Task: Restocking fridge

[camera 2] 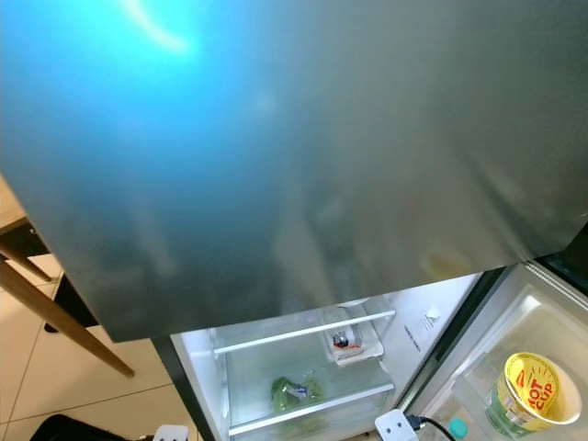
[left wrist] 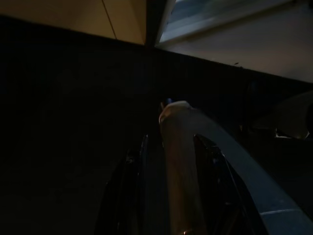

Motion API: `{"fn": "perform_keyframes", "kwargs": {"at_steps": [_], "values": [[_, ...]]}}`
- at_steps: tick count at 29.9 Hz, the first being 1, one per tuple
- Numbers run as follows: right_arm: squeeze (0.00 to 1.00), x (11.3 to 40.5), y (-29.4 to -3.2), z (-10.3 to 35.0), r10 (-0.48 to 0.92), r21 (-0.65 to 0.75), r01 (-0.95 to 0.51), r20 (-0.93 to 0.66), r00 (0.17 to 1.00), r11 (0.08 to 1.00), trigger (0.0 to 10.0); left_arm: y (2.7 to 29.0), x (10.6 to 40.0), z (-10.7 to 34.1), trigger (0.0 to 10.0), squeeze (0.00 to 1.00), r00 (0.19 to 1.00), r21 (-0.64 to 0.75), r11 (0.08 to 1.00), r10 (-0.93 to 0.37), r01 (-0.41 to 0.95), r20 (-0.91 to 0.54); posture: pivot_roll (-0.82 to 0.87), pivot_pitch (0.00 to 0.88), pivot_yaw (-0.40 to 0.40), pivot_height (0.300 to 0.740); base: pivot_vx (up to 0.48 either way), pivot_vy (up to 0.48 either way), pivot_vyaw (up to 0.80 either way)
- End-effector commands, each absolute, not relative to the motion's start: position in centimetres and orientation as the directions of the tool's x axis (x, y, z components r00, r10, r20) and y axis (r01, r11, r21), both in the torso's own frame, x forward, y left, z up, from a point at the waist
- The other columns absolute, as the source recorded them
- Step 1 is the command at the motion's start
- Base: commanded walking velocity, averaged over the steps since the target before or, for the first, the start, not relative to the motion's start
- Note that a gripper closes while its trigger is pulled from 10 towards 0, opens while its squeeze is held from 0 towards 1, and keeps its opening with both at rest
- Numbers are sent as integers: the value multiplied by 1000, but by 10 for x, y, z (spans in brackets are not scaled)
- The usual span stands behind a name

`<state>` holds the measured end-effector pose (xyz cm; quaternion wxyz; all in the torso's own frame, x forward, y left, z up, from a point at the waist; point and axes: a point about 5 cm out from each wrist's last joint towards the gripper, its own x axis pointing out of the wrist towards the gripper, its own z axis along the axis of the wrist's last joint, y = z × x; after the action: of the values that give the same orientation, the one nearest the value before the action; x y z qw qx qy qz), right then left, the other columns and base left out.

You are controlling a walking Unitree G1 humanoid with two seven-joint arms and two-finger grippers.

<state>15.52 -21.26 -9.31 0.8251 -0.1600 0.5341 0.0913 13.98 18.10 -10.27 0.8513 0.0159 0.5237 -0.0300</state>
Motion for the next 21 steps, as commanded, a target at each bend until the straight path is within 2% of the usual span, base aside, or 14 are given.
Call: {"fn": "perform_keyframes", "kwargs": {"at_steps": [1,6,12,21], "values": [[0,150,-216,-94,-32,-174,-322,-915,403,930,10000,183,138,-104,10000,0,433,9,996,-28,83,-901,-6,0,-17,740,0,0,0],[0,145,-220,-96,-45,-177,-308,-919,391,935,10000,180,134,-105,10000,0,417,13,994,-33,107,-908,-19,0,-16,740,0,0,0],[0,137,-223,-98,-53,-178,-314,-928,369,933,10000,178,133,-106,10000,0,413,10,994,-37,111,-910,-24,0,-18,740,-255,0,0],[0,143,-223,-96,-52,-190,-333,-922,383,924,10000,176,130,-107,10000,0,404,6,993,-41,114,-914,-26,0,-19,740,-306,0,0]]}}
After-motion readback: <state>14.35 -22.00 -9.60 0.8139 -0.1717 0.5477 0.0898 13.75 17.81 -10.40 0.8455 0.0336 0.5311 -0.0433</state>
